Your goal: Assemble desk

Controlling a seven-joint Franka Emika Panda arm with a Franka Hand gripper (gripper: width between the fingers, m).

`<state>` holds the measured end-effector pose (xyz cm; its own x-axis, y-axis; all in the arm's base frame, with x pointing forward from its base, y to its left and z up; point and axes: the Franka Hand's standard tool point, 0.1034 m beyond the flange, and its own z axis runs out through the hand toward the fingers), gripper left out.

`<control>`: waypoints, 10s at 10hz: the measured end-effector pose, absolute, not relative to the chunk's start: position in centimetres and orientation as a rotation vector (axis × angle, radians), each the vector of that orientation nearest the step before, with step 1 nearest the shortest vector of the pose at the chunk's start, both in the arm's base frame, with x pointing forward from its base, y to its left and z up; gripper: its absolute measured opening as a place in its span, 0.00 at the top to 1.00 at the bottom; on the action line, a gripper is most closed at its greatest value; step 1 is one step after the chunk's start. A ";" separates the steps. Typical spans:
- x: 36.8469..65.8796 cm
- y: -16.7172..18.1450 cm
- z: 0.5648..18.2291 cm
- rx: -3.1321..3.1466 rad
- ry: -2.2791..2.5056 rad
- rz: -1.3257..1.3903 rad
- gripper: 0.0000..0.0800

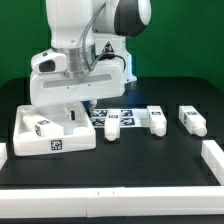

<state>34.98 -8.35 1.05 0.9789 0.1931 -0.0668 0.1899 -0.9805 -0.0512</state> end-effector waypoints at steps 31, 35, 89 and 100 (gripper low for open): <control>47.2 -1.0 4.2 -2.351 -1.993 0.140 0.93; 50.5 -0.5 3.4 -2.220 -2.068 0.185 0.93; 56.4 -0.7 9.4 -2.743 -1.627 -0.071 0.65; 48.4 -8.7 8.7 -3.092 -0.342 -0.088 0.65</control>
Offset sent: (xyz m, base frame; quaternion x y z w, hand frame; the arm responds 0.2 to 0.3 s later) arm 0.0000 0.0000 0.0000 0.0000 0.0000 0.0000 1.0000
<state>48.42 -8.75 8.74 0.9743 0.2175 0.0594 0.2192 -0.9754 -0.0234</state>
